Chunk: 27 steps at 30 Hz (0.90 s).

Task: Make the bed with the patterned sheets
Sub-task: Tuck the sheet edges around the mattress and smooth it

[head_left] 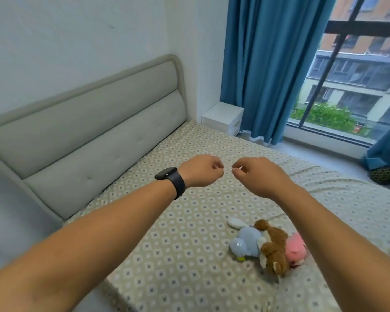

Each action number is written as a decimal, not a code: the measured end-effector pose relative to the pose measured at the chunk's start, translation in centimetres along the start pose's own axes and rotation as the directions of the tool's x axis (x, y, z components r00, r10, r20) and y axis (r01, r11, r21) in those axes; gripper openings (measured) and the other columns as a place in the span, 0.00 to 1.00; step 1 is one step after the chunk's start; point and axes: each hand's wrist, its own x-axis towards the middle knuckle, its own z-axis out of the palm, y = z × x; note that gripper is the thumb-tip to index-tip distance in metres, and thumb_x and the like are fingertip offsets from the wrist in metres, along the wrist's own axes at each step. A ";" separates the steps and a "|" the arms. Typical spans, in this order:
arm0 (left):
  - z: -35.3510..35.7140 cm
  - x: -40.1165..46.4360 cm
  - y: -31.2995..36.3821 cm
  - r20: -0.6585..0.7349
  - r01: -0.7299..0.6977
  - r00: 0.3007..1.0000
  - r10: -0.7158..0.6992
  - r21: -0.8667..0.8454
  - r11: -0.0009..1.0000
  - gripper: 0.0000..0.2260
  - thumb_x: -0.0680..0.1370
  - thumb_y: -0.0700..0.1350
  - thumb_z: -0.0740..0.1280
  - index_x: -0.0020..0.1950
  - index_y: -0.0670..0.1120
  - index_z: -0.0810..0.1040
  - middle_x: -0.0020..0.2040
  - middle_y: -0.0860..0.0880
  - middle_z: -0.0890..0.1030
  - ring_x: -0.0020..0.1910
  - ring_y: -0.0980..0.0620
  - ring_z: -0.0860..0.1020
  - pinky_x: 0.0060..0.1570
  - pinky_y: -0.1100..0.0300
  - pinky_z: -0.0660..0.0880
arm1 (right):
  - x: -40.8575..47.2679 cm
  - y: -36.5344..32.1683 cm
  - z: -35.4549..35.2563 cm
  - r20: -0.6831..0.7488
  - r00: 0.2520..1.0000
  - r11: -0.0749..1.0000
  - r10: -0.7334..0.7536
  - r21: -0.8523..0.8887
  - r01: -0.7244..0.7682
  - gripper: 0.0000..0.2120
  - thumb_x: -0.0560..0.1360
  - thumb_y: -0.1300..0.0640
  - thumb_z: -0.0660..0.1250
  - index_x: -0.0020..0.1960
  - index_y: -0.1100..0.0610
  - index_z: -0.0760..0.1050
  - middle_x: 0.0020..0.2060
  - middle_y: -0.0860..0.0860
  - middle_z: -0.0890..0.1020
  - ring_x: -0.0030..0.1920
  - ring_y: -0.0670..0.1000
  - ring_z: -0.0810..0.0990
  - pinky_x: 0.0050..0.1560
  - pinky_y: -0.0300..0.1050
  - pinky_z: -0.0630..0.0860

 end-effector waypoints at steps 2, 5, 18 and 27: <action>1.0 0.6 2.5 0.032 -0.057 0.998 0.057 -0.001 0.998 0.15 0.82 0.52 0.62 0.67 0.52 0.79 0.63 0.52 0.81 0.60 0.52 0.79 0.63 0.51 0.75 | -1.9 2.0 -0.7 -0.021 0.998 0.998 0.062 0.005 -0.062 0.16 0.82 0.42 0.57 0.64 0.43 0.78 0.57 0.44 0.83 0.53 0.49 0.79 0.47 0.48 0.76; 2.7 1.1 4.8 0.093 -0.113 0.989 0.113 -0.005 0.994 0.15 0.81 0.51 0.63 0.66 0.51 0.79 0.63 0.51 0.82 0.60 0.52 0.78 0.63 0.52 0.75 | -4.2 3.9 -1.1 -0.030 0.987 0.988 0.156 0.000 -0.156 0.15 0.82 0.42 0.58 0.64 0.42 0.77 0.56 0.44 0.83 0.53 0.49 0.79 0.49 0.48 0.77; 7.3 -3.7 17.9 0.116 -0.330 0.936 0.331 -0.027 0.944 0.15 0.82 0.50 0.63 0.67 0.51 0.79 0.64 0.51 0.81 0.61 0.53 0.78 0.57 0.60 0.71 | -18.9 11.5 -5.9 -0.124 0.955 0.962 0.270 0.000 -0.272 0.16 0.82 0.41 0.57 0.66 0.41 0.76 0.57 0.42 0.83 0.55 0.48 0.79 0.53 0.49 0.78; 15.1 -9.5 31.2 0.035 -0.393 0.919 0.394 -0.020 0.919 0.13 0.82 0.50 0.64 0.65 0.51 0.80 0.61 0.52 0.82 0.57 0.55 0.79 0.58 0.58 0.75 | -30.9 23.8 -8.8 -0.170 0.948 0.964 0.267 0.044 -0.264 0.15 0.81 0.41 0.58 0.63 0.41 0.77 0.54 0.41 0.83 0.55 0.48 0.79 0.54 0.51 0.78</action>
